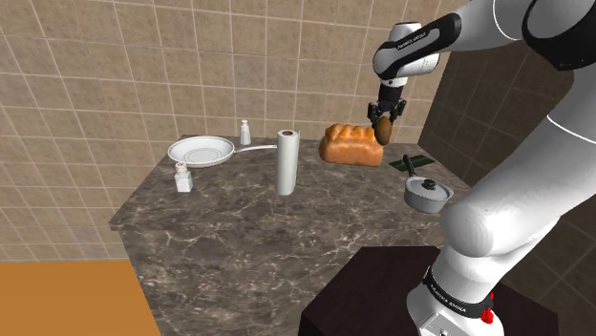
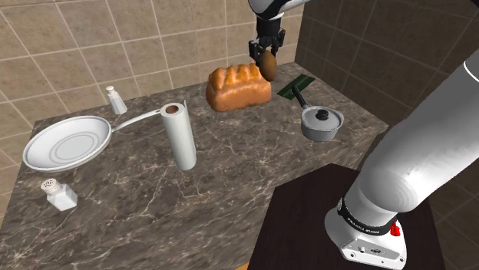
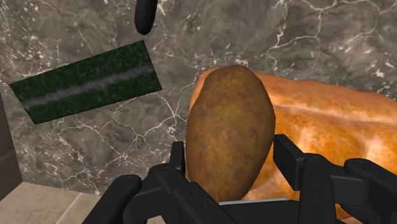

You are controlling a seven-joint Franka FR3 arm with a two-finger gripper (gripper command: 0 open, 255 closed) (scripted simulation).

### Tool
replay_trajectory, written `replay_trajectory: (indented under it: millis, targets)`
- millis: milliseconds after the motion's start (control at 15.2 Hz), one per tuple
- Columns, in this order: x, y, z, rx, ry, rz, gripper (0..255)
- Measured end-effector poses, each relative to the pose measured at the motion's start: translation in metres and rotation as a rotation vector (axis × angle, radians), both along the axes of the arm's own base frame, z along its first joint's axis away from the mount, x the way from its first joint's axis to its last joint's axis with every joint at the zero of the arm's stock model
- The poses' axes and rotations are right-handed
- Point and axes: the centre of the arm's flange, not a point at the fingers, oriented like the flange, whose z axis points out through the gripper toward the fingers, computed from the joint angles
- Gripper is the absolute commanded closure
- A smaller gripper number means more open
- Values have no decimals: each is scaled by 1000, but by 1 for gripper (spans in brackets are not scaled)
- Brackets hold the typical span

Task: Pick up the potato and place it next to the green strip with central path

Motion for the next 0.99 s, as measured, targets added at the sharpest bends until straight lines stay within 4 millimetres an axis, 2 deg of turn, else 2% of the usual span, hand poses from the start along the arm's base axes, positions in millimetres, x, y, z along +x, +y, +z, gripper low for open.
replay_trajectory:
  millis: [990]
  targets:
    - [14,-198,-1,3,7,-3,255]
